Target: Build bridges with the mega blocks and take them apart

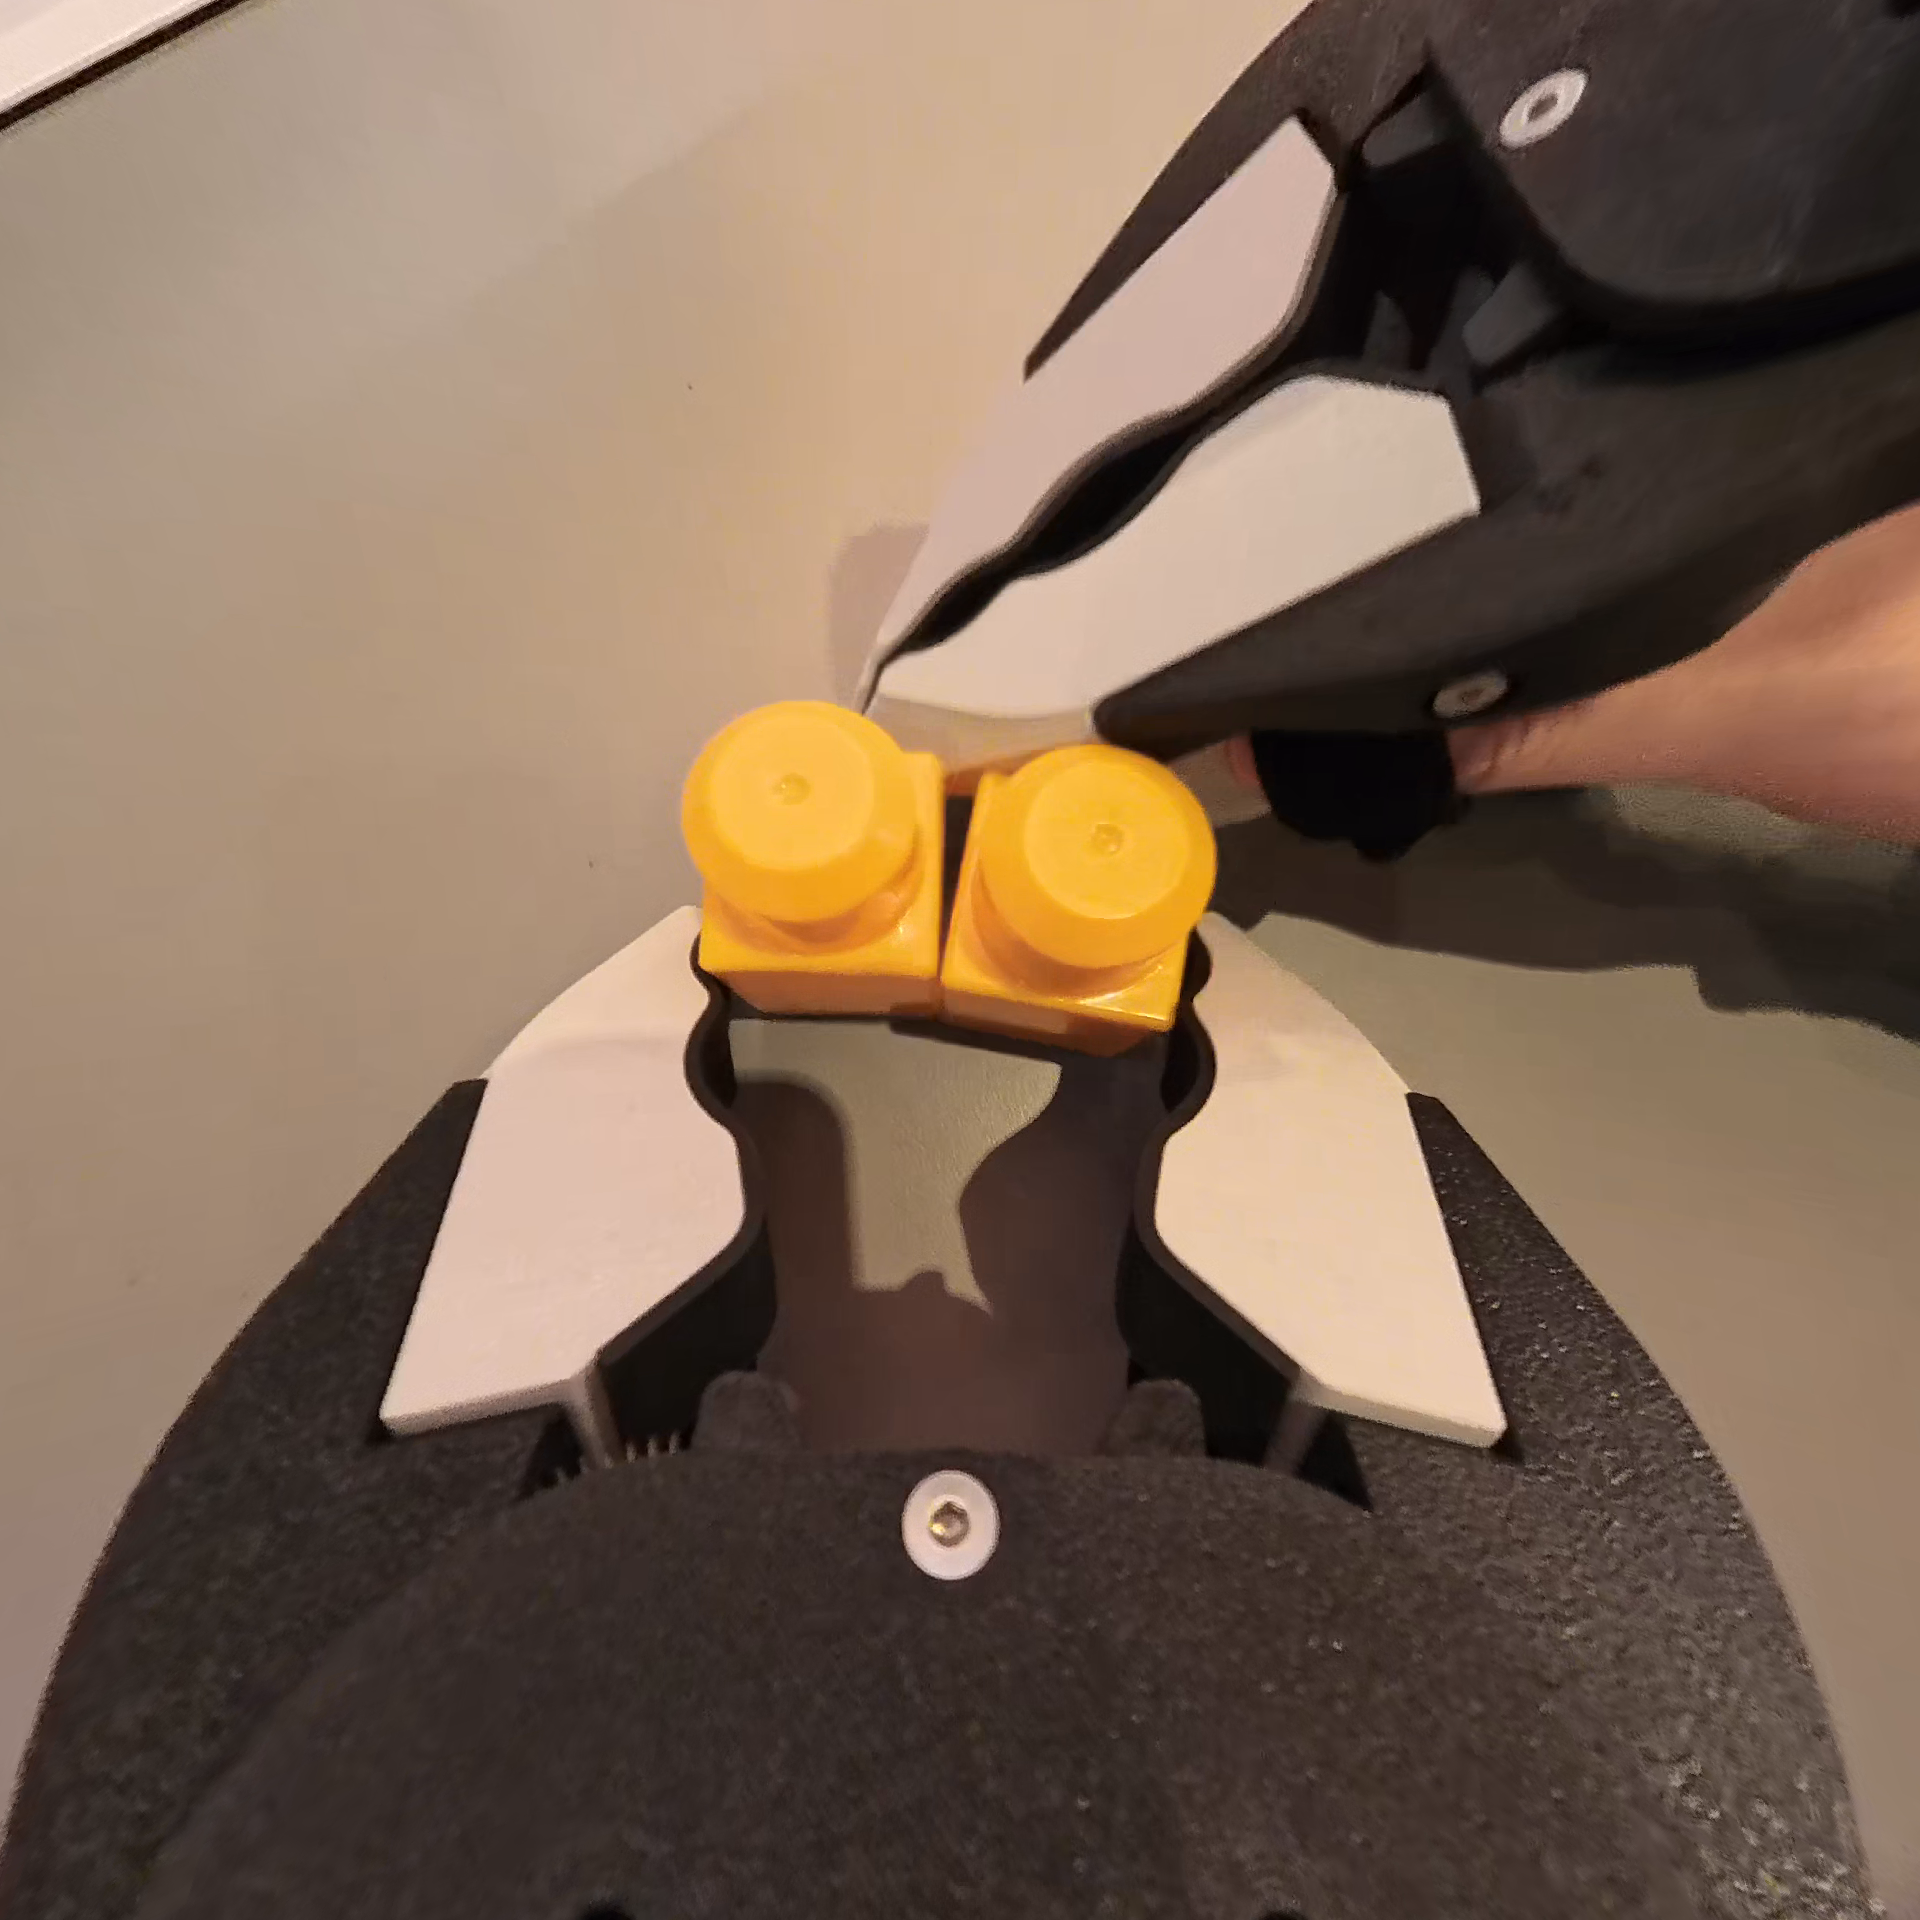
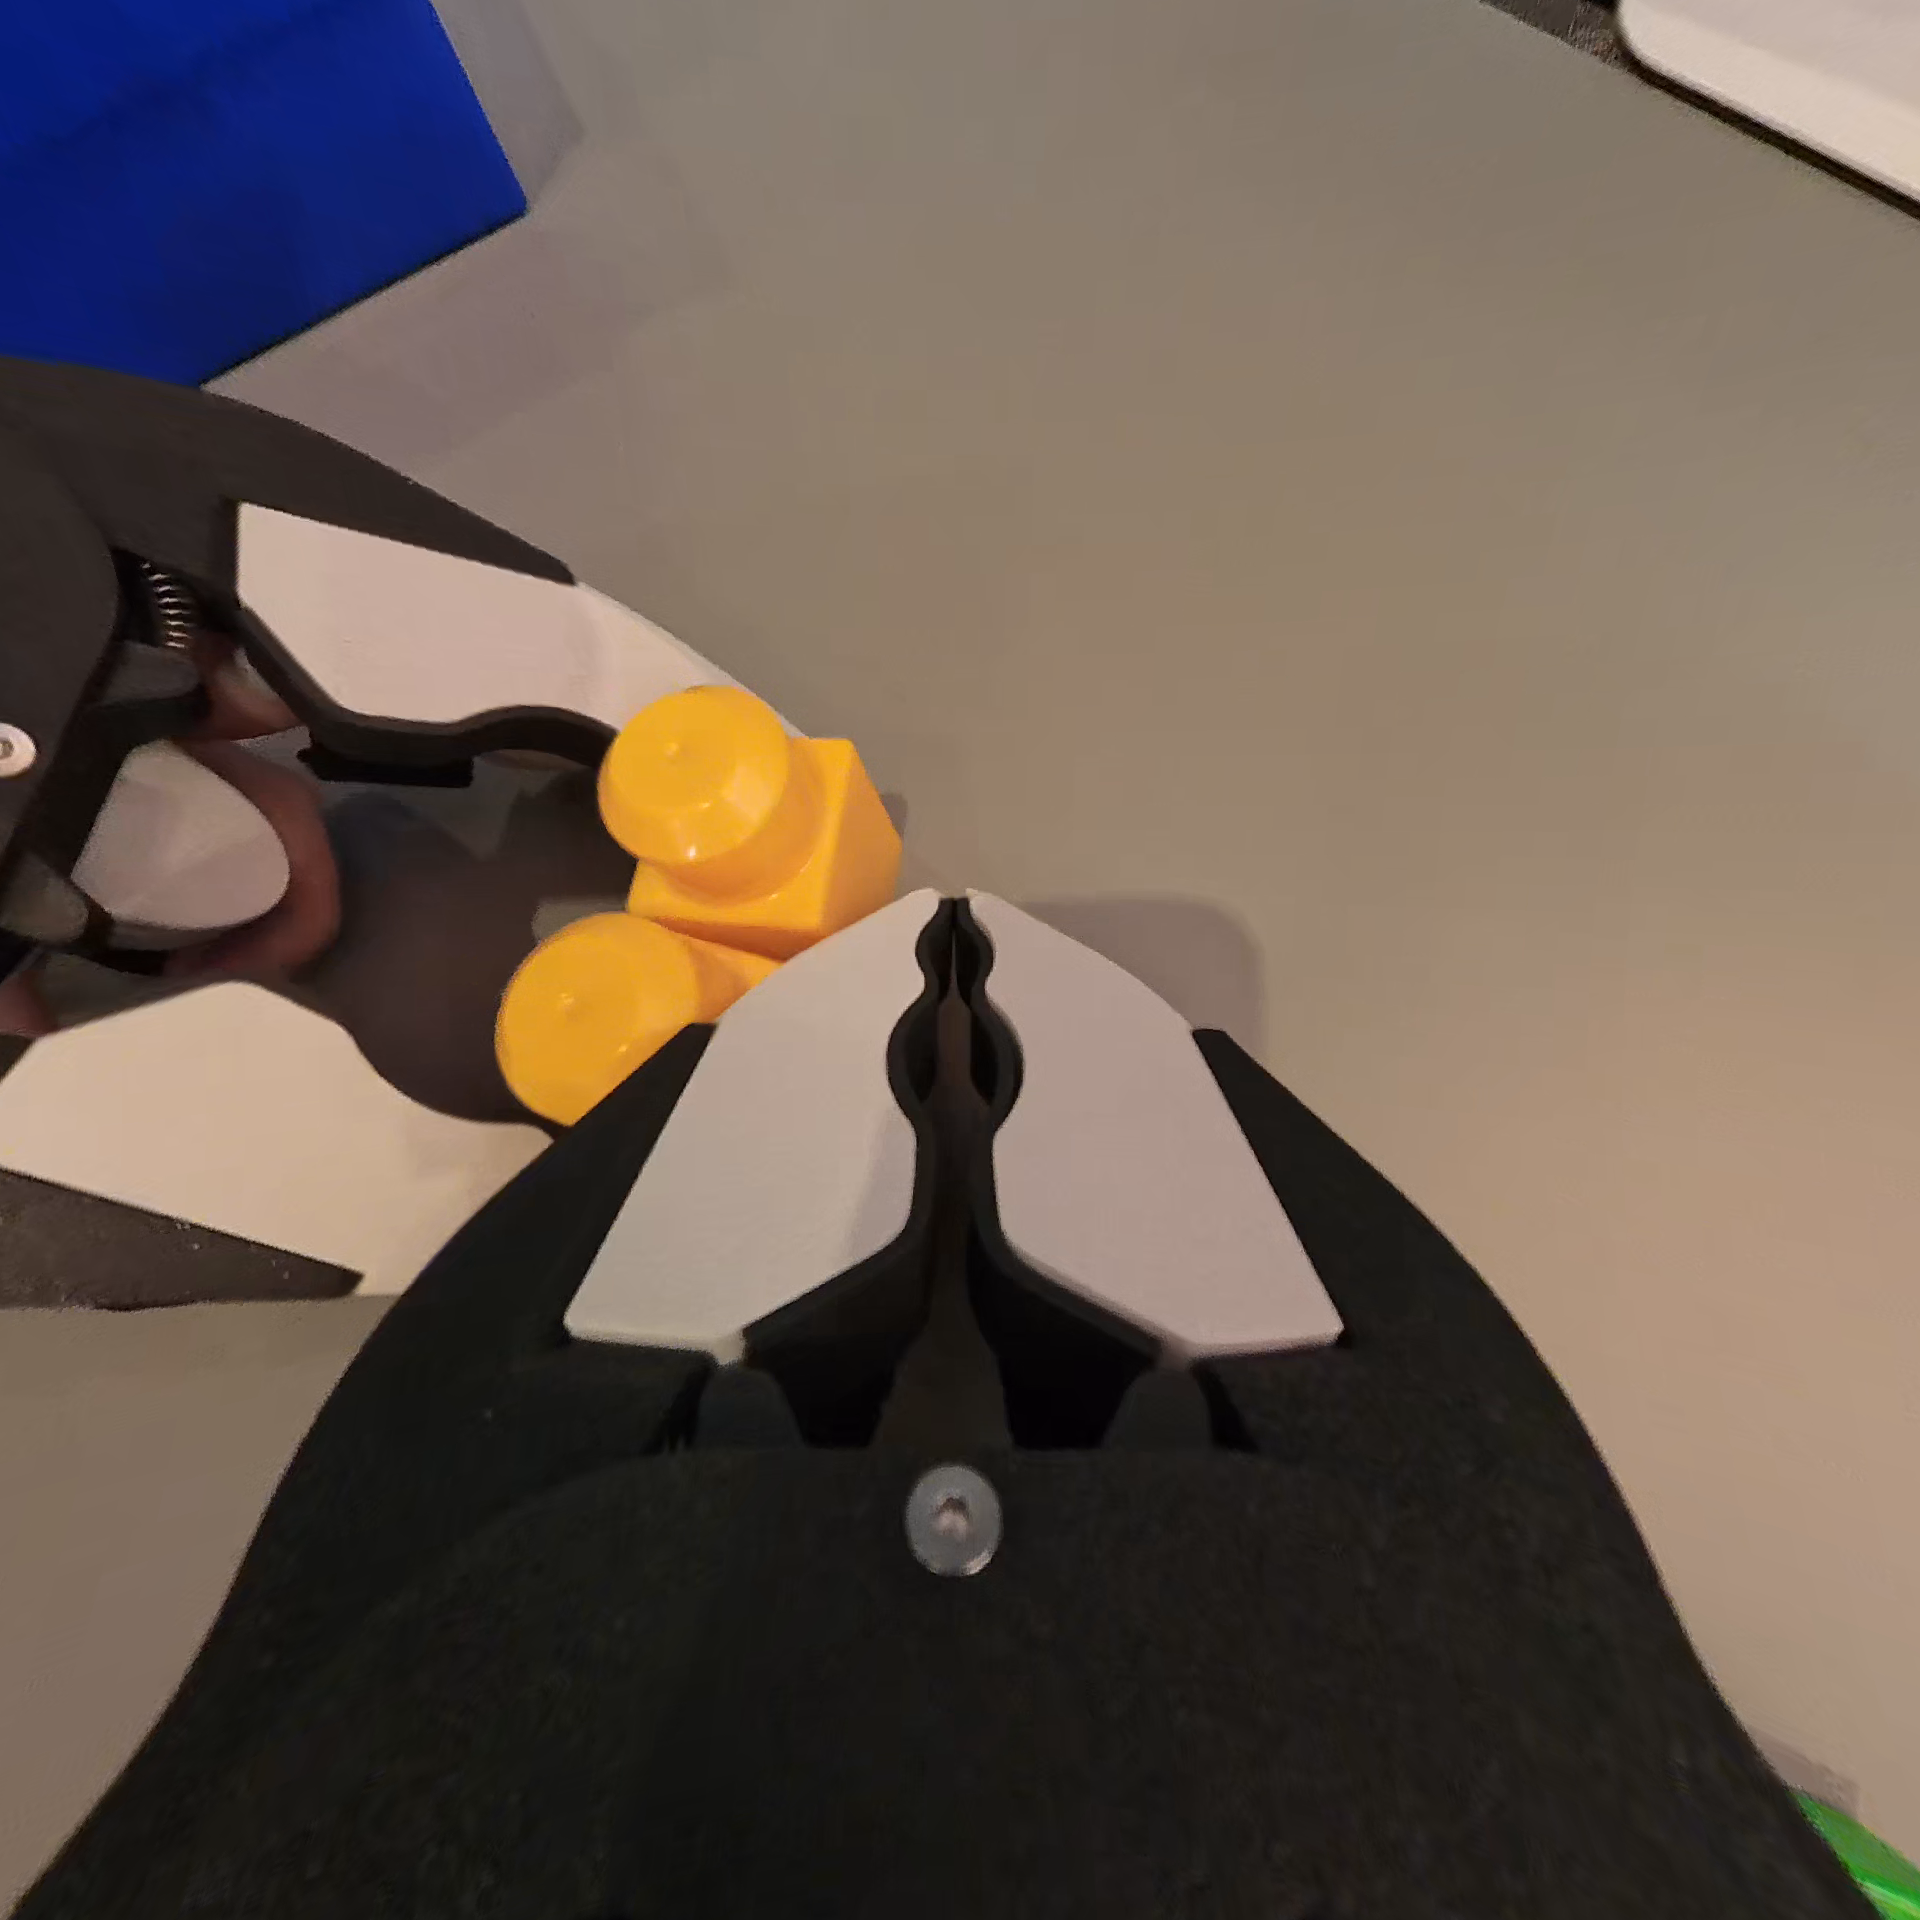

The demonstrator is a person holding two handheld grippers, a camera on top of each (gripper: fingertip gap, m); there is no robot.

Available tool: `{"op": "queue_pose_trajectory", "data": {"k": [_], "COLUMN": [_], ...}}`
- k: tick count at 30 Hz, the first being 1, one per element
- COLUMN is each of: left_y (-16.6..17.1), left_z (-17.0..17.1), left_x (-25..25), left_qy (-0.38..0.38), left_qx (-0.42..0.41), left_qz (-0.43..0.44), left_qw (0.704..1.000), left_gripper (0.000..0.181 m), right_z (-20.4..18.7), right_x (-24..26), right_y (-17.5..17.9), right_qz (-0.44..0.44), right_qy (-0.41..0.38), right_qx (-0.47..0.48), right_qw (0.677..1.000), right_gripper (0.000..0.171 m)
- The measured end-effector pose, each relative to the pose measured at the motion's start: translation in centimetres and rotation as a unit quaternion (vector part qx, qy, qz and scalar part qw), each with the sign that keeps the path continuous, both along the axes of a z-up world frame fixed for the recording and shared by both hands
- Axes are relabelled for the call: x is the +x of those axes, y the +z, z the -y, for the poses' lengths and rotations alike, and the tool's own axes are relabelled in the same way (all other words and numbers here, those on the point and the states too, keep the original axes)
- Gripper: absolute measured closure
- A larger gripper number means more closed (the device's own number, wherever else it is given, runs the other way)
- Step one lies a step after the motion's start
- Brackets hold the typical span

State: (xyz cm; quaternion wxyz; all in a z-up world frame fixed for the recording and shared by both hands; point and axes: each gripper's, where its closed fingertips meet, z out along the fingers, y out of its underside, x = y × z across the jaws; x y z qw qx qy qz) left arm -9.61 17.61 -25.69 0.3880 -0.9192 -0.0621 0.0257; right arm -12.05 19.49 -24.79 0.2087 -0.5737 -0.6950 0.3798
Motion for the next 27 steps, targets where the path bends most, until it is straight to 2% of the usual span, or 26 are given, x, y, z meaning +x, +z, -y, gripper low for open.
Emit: {"op": "queue_pose_trajectory", "data": {"k": [10, 15, 20, 24, 27], "left_y": [-0.1, 0.0, 0.0, 0.2, 0.3], "left_z": [-0.3, -0.1, 0.0, 0.2, 0.0], "left_x": [0.0, 0.0, 0.1, -0.5, -0.2], "left_qy": [-0.01, -0.007, -0.012, -0.019, -0.043], "left_qx": [-0.005, 0.0, 0.001, 0.004, 0.008], "left_qz": [0.001, -0.002, -0.004, -0.034, -0.022], "left_qw": [1.0, 1.0, 1.0, 0.999, 0.999], "left_gripper": [0.085, 0.097, 0.097, 0.085, 0.078], "right_z": [0.9, 0.3, -0.2, -0.5, -0.9], "right_x": [-0.1, 0.1, 0.1, 0.1, 0.4], "right_y": [-0.2, -0.2, -0.1, -0.1, -0.1], "right_qz": [0.005, 0.003, 0.001, 0.002, 0.003], "right_qy": [-0.001, -0.016, -0.02, -0.023, -0.027], "right_qx": [0.023, 0.028, 0.016, 0.011, 0.013], "right_qw": [1.0, 0.999, 1.0, 1.0, 1.0], "right_gripper": [0.171, 0.171, 0.171, 0.171, 0.171]}}
